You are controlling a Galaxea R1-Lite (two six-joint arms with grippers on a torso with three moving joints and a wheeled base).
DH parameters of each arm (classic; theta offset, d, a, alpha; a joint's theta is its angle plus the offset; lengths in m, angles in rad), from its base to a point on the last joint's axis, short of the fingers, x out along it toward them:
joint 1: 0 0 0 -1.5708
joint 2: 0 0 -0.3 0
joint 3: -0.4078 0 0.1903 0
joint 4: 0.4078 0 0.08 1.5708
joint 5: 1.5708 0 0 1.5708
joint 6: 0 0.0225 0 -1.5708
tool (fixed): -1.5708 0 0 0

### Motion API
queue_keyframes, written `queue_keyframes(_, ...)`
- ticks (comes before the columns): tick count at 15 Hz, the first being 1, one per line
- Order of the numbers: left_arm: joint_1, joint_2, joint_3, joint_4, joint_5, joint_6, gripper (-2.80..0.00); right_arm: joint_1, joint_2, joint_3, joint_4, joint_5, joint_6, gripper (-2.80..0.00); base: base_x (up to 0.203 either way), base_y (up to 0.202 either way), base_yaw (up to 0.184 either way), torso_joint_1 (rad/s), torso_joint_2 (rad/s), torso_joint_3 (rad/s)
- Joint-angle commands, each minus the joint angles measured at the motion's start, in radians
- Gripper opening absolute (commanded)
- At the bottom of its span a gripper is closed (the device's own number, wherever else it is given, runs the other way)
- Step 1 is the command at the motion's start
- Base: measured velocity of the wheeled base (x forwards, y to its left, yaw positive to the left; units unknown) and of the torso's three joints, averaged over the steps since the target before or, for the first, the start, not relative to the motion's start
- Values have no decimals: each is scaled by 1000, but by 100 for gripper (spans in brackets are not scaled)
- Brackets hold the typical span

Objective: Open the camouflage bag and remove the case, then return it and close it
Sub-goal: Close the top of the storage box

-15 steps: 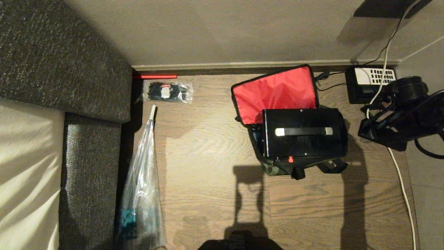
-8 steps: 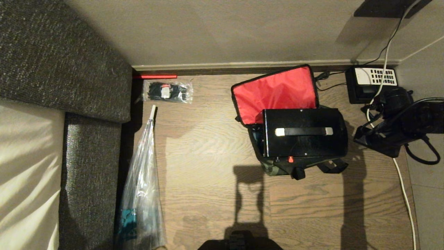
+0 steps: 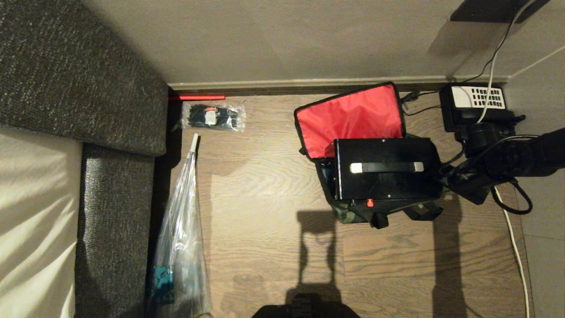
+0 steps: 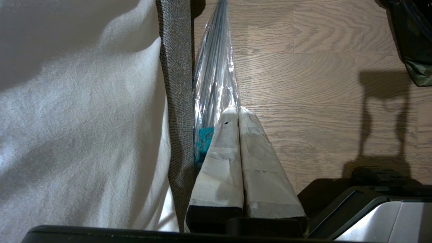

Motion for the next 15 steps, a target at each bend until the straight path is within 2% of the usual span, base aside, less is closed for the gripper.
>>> queue_keyframes(1, 0, -2, 0, 0, 0, 0, -280, 43, -3, -7, 0, 16, 62, -280, 0, 0, 0, 0, 0, 0)
queue_keyframes(4, 0, -2, 0, 0, 0, 0, -280, 102, -40, -7, 8, 51, 133, -280, 0, 0, 0, 0, 0, 0)
queue_keyframes(12, 0, -2, 0, 0, 0, 0, -280, 310, -139, -24, 250, 18, 323, -280, 0, 0, 0, 0, 0, 0)
queue_keyframes(15, 0, -2, 0, 0, 0, 0, -280, 309, -154, -59, 249, 15, 303, -280, 0, 0, 0, 0, 0, 0)
